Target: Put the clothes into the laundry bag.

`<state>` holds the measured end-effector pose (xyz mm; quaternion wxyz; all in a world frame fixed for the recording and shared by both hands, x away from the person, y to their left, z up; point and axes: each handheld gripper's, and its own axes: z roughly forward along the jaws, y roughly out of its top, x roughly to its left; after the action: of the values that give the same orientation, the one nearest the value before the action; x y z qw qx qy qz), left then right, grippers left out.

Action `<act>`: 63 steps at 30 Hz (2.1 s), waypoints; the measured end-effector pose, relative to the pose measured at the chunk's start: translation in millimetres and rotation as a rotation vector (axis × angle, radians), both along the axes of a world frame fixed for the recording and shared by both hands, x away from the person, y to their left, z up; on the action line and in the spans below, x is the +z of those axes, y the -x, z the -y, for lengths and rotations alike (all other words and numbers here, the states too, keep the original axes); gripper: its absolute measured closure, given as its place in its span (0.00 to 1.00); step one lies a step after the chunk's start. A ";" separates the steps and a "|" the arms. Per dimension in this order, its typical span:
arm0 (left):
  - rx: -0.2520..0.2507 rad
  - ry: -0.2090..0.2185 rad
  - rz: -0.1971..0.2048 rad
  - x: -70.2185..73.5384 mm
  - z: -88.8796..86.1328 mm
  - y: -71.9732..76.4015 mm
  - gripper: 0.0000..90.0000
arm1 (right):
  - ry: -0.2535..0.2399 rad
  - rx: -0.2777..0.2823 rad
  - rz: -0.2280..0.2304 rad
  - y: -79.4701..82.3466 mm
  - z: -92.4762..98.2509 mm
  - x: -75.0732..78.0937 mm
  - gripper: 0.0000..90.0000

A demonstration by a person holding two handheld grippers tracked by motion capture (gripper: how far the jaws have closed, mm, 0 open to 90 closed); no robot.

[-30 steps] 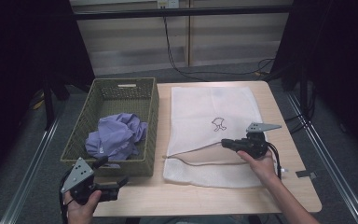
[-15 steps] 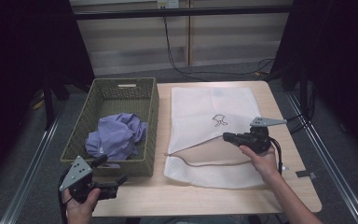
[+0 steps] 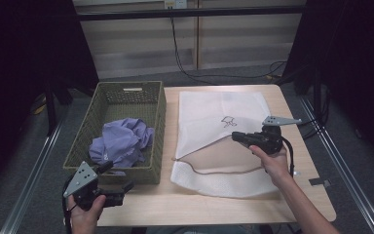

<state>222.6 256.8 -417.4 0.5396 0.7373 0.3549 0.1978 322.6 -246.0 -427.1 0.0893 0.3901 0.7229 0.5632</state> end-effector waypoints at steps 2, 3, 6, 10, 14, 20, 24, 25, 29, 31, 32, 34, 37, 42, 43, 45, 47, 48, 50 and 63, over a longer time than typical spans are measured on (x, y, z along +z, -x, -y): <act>-0.001 0.001 0.002 0.1 -0.3 0.1 0.05 | -0.012 -0.002 0.002 -1.3 0.2 3.6 0.98; -0.002 0.001 0.002 0.1 -0.3 0.1 0.05 | -0.012 -0.002 0.002 -1.3 0.2 3.6 0.98; -0.001 -0.001 0.001 0.1 -0.2 0.3 0.05 | -0.051 -0.015 0.014 -5.5 1.4 9.7 0.98; -0.004 0.002 0.006 0.0 -0.3 0.1 0.05 | -0.077 -0.020 0.016 -7.6 1.8 12.7 0.98; -0.006 0.002 0.007 0.0 0.2 0.6 0.05 | -0.085 -0.024 0.021 -9.7 1.0 17.3 0.98; -0.013 0.023 0.006 0.7 -1.6 -0.1 0.04 | -0.102 -0.030 0.028 -14.3 -0.3 22.1 0.98; 0.005 0.023 0.011 1.9 -2.7 -0.5 0.04 | -0.123 -0.036 0.037 -18.7 0.2 28.5 0.98; 0.007 0.023 0.013 2.2 -3.1 -0.9 0.04 | -0.139 -0.042 0.043 -20.2 1.0 31.6 0.98; 0.032 0.060 -0.002 4.7 -3.8 -3.4 0.04 | -0.152 -0.044 0.052 -21.3 1.8 32.7 0.98; 0.040 0.055 -0.010 8.6 -4.1 -6.5 0.05 | -0.149 -0.046 0.047 -22.0 0.4 30.7 0.98; 0.065 0.055 0.001 11.7 -3.8 -7.8 0.08 | -0.146 -0.043 0.047 -21.7 -1.1 29.8 0.98; 0.066 0.033 0.005 16.2 -4.9 -12.5 0.11 | -0.138 -0.038 0.050 -21.7 -2.4 29.4 0.98; 0.071 -0.021 -0.013 23.3 -9.5 -27.5 0.14 | -0.136 -0.037 0.047 -21.2 -2.2 29.5 0.98; 0.068 -0.071 -0.075 27.5 -16.6 -61.4 0.14 | -0.127 -0.033 0.046 -20.0 -0.3 28.6 0.98; 0.075 -0.080 -0.080 27.6 -17.5 -68.3 0.14 | -0.127 -0.033 0.046 -20.0 -0.3 28.6 0.98; 0.102 -0.093 -0.095 27.5 -18.4 -81.6 0.14 | -0.130 -0.036 0.045 -20.0 0.4 28.7 0.98; 0.088 -0.079 -0.136 29.0 -18.5 -92.7 0.13 | -0.132 -0.036 0.042 -20.1 0.3 28.5 0.98; 0.086 -0.087 -0.136 30.0 -17.2 -95.0 0.12 | -0.130 -0.033 0.040 -20.4 0.0 28.0 0.98; 0.088 -0.121 -0.110 33.9 -13.1 -99.3 0.12 | -0.127 -0.029 0.039 -21.0 -0.5 27.0 0.98; 0.073 -0.181 -0.181 29.9 -0.3 -156.8 0.13 | -0.125 -0.022 0.036 -21.6 -1.6 25.4 0.98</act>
<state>379.4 257.1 -387.5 0.4289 0.7845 0.4096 0.1811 344.2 -244.5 -401.7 0.0837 0.3926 0.6805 0.6130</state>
